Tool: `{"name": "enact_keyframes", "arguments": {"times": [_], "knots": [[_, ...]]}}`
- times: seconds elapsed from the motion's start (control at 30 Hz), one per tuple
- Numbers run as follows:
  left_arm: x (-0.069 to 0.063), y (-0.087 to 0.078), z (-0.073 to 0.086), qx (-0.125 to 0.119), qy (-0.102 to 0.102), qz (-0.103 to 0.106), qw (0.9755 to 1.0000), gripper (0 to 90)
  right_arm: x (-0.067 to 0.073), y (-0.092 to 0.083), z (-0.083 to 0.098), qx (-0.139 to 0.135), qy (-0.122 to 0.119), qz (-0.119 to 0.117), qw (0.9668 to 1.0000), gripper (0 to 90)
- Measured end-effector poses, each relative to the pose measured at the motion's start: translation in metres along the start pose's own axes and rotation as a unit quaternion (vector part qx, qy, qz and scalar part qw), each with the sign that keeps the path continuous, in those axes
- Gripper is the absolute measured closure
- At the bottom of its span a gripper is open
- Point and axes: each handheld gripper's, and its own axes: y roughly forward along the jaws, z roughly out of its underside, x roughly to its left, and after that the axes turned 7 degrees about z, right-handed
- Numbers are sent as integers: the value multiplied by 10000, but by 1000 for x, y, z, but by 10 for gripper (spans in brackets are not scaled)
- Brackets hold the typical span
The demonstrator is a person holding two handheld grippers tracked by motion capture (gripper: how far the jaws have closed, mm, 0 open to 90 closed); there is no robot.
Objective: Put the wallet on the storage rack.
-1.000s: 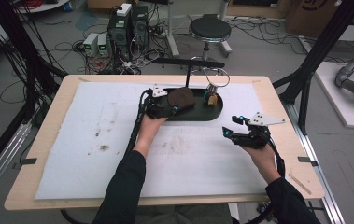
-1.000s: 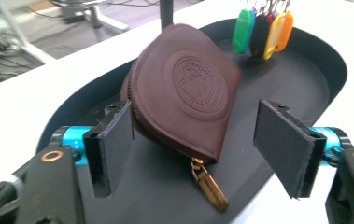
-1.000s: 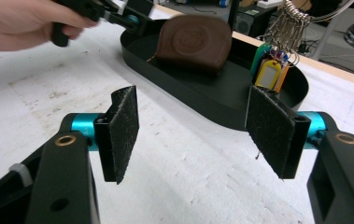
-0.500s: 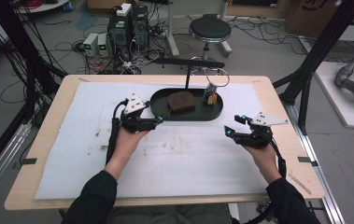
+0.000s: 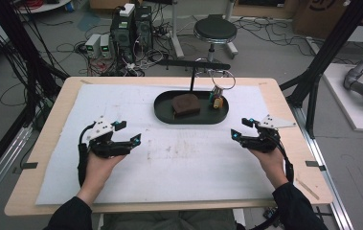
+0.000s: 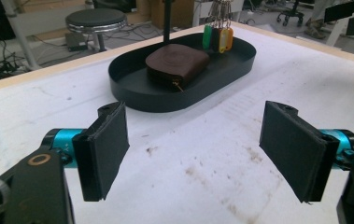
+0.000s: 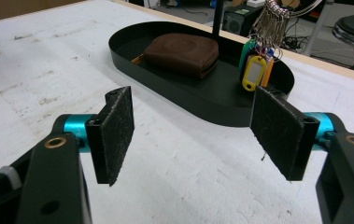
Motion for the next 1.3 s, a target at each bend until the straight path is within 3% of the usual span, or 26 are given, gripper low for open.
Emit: {"name": "enact_keyframes", "arguments": {"times": [0.4,0.5,0.83,1.3], "knots": [[6,-15,12,-57,245,17,9997,237,-4,7,2,113,86,-64,9999,273],[9,-16,14,-84,144,0,9999,236,-5,7,3,134,125,-59,9998,263],[13,-15,18,-25,103,-97,9999,236,-7,7,4,164,164,-57,9997,248],[14,-14,20,70,175,-138,9997,236,-8,7,4,199,183,-49,9996,241]]}}
